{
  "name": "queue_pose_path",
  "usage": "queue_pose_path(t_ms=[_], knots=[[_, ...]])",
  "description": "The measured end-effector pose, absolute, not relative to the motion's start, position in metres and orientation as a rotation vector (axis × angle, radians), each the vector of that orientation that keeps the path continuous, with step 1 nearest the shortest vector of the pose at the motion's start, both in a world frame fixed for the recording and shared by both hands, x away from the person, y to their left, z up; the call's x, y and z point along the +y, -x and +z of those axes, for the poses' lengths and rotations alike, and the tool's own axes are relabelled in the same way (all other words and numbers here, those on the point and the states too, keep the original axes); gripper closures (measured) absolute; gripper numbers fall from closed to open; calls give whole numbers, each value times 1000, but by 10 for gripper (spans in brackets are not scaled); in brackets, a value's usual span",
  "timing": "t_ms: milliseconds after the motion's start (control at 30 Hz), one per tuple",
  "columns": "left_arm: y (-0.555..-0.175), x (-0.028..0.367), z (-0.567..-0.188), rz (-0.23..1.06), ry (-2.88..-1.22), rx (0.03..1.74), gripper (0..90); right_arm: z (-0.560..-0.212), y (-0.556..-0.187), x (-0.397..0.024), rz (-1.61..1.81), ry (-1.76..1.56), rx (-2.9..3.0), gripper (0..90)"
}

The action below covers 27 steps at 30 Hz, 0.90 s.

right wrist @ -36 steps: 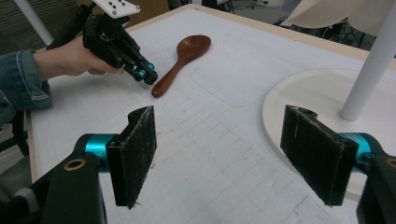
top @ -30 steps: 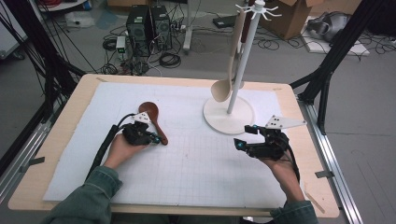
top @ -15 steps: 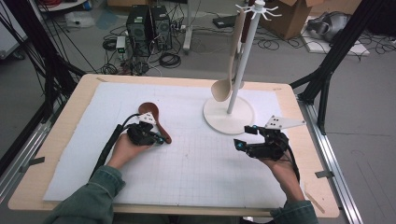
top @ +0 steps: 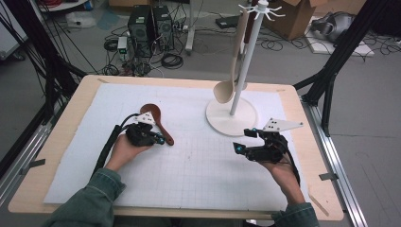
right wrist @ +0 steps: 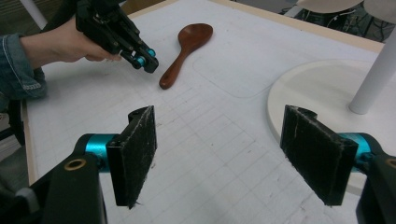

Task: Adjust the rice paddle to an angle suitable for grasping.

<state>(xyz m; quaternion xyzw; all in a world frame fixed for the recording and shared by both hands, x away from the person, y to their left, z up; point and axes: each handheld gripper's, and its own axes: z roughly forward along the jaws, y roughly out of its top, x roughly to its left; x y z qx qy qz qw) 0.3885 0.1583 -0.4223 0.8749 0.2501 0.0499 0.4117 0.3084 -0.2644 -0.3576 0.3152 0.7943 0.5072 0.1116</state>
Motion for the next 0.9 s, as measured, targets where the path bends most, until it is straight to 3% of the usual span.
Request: queue_pose_path(t_ms=[600,900], knots=[[-423,151,-398,181,-2171,655,896,-360,-307,-260,1474,-915,2357,263],[-447,146,-414,163,-2200,720,896,-361,-307,-260,1480,-922,2363,263]])
